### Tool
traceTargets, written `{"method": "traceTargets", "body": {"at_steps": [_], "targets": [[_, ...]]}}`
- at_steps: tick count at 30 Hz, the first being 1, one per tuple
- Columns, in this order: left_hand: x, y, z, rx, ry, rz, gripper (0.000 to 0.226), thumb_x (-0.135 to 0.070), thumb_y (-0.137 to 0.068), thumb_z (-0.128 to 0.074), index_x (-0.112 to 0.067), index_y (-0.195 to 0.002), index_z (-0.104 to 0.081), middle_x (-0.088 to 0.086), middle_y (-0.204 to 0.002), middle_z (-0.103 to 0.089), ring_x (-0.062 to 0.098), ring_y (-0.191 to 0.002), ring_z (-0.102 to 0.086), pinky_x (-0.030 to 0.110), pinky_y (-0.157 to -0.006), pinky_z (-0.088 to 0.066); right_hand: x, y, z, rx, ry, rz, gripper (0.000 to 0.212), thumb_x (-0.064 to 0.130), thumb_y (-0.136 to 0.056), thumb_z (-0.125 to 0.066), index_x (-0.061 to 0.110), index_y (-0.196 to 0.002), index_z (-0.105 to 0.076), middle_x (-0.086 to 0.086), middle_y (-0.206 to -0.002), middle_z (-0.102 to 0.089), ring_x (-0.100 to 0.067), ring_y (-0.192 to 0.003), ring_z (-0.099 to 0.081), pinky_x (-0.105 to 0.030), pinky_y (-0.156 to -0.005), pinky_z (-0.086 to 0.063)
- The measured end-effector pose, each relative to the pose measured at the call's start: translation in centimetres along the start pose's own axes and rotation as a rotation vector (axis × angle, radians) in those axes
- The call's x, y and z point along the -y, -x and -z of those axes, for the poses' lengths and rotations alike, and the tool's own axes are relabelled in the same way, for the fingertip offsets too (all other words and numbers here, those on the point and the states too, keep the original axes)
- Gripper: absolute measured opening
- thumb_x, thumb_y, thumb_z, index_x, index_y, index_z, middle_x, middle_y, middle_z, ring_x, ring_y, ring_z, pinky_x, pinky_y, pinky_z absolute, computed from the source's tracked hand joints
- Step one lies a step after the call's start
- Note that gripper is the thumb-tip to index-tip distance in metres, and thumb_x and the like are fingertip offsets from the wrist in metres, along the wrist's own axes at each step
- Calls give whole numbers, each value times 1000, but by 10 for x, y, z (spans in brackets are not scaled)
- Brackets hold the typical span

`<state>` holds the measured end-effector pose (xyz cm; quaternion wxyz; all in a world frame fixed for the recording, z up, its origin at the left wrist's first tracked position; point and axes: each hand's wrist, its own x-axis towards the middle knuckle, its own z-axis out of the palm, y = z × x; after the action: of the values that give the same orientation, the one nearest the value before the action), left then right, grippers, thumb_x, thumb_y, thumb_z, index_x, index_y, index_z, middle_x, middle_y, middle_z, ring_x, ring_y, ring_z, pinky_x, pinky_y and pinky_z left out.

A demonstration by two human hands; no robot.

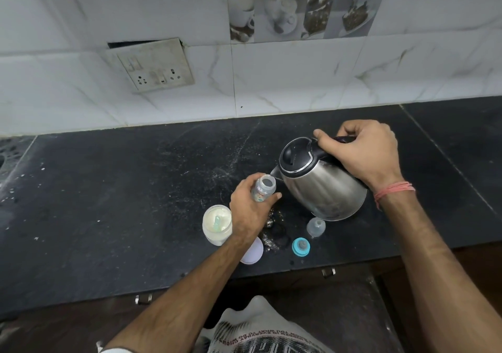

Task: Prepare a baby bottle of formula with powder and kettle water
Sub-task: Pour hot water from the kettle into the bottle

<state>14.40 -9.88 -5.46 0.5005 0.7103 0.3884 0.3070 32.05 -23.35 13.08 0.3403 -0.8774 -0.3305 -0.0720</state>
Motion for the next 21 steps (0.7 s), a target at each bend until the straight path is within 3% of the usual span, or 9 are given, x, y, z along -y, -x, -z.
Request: {"method": "traceTargets", "body": {"at_steps": [8, 15, 21], "targets": [[1, 0, 3, 29, -11, 3, 55, -29, -77, -107, -43, -118, -74, -16, -120, -78, -4, -109, -72, 21, -94, -57, 9, -1, 2, 7, 122, 88, 68, 77, -80, -74, 14, -62, -58, 0, -52, -59, -22, -63, -62, -43, -77, -57], [-1, 5, -3, 42, -2, 2, 55, -34, -75, -107, -49, -117, -75, -19, -118, -79, 2, -110, -75, 39, -100, -65, 5, -1, 3, 29, 187, 156, 69, 78, -80, -71, 13, -62, -57, 1, -51, -59, -20, -62, -61, -38, -72, -54], [6, 12, -8, 57, 29, 9, 55, -31, -78, -105, -47, -121, -75, -20, -120, -79, 4, -115, -75, 43, -103, -64, 7, -3, 1, 65, 214, 202, 69, 78, -79, -71, 13, -61, -57, 1, -49, -56, -21, -61, -60, -37, -72, -47]]}}
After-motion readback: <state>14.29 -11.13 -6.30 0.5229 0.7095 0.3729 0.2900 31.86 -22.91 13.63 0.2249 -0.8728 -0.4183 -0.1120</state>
